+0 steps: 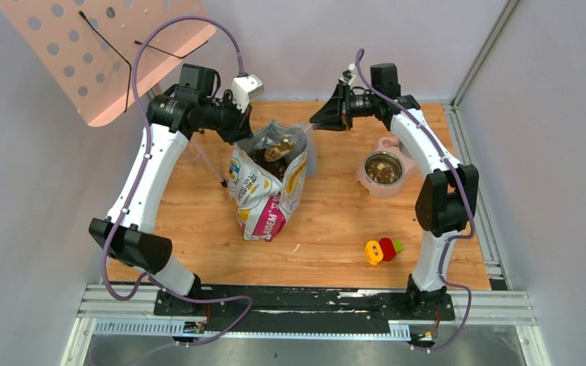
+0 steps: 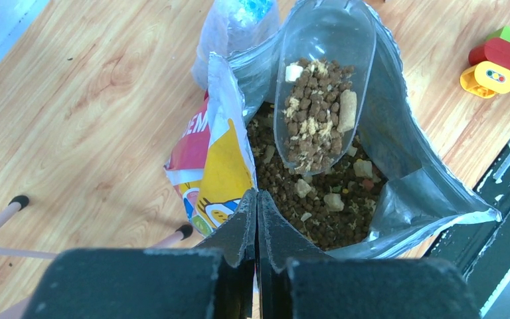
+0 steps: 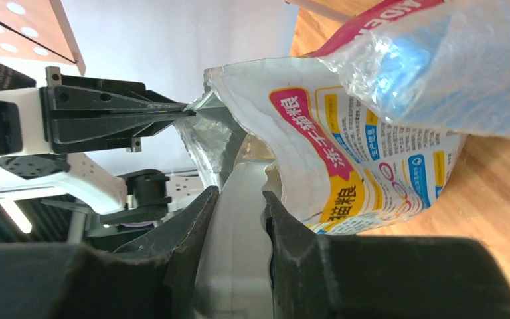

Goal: Serve the pet food

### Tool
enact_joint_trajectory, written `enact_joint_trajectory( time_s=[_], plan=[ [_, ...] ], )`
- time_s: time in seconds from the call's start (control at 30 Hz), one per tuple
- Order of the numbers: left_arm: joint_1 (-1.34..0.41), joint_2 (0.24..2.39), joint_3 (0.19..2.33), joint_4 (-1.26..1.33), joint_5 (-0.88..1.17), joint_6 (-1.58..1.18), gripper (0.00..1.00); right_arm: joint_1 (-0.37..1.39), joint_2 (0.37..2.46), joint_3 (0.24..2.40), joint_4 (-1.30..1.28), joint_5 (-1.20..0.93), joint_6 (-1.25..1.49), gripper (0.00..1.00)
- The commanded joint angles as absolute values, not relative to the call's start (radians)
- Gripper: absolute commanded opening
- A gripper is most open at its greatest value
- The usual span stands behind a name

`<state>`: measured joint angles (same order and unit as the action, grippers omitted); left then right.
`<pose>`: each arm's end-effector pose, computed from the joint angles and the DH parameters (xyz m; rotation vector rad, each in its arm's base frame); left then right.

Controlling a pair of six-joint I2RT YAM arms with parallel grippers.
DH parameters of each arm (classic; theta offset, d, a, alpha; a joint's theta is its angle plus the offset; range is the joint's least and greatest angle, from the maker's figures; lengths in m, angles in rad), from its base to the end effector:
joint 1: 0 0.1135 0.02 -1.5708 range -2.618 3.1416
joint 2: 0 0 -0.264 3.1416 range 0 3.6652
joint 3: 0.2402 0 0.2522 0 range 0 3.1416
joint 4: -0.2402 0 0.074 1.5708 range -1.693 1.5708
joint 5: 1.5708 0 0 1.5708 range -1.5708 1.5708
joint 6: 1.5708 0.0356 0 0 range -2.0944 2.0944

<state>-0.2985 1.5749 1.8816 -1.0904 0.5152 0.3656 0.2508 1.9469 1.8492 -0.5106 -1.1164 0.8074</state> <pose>0.2919 -0.1082 0.4345 0.9800 2.0761 -0.5691 0.4185 0.1402 0.3436 -0.0862 2.3335 1.7819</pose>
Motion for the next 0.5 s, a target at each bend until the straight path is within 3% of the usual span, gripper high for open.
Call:
enact_joint_trajectory(
  time_s=[0.0,0.47],
  plan=[
    [-0.301,1.548,1.926,-1.088,0.536,0.394,0.03,0.235,1.906,1.808,-0.36,-1.195,0.979,0.0],
    [-0.301,1.554,1.952,-1.087,0.541,0.389,0.04,0.205,1.894,1.769,-0.224,-1.308,1.089,0.0]
  ],
)
